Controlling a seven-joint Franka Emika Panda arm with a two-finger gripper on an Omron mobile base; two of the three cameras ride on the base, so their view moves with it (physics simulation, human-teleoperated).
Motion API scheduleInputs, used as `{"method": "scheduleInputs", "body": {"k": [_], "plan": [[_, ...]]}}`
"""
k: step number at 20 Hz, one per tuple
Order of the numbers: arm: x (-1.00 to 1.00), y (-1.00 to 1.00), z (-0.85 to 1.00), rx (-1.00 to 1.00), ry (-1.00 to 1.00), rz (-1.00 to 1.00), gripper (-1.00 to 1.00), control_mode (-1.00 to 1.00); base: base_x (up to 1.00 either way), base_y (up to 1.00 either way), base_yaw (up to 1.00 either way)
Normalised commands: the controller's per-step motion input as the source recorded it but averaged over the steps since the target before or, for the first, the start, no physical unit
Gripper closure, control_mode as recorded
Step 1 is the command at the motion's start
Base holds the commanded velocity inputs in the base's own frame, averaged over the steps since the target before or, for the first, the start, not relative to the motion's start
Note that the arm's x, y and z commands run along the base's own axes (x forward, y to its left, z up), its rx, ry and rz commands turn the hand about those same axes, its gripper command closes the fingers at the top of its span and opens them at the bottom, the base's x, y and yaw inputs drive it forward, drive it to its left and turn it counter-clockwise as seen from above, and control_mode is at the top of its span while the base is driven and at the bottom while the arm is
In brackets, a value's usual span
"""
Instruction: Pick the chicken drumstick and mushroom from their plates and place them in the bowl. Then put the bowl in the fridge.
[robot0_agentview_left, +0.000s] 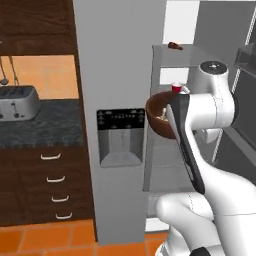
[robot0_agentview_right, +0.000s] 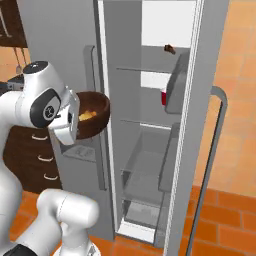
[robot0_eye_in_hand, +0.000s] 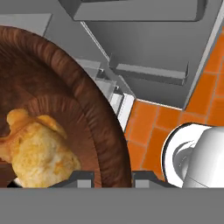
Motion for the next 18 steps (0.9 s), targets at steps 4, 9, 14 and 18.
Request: {"method": "scheduleInputs", "body": {"k": [4,9,14,18], "plan": [[0.0,0.0,0.0,0.0,0.0,0.0,1.0,1.0,0.19,0.03,-0.54],[0.0,0.0,0.0,0.0,0.0,0.0,1.0,1.0,0.42,-0.01,-0.23],[0.0,0.0,0.0,0.0,0.0,0.0,1.0,1.0,0.62,-0.19,-0.04],[0.0,0.0,0.0,0.0,0.0,0.0,1.0,1.0,0.14,-0.36,-0.02]]}}
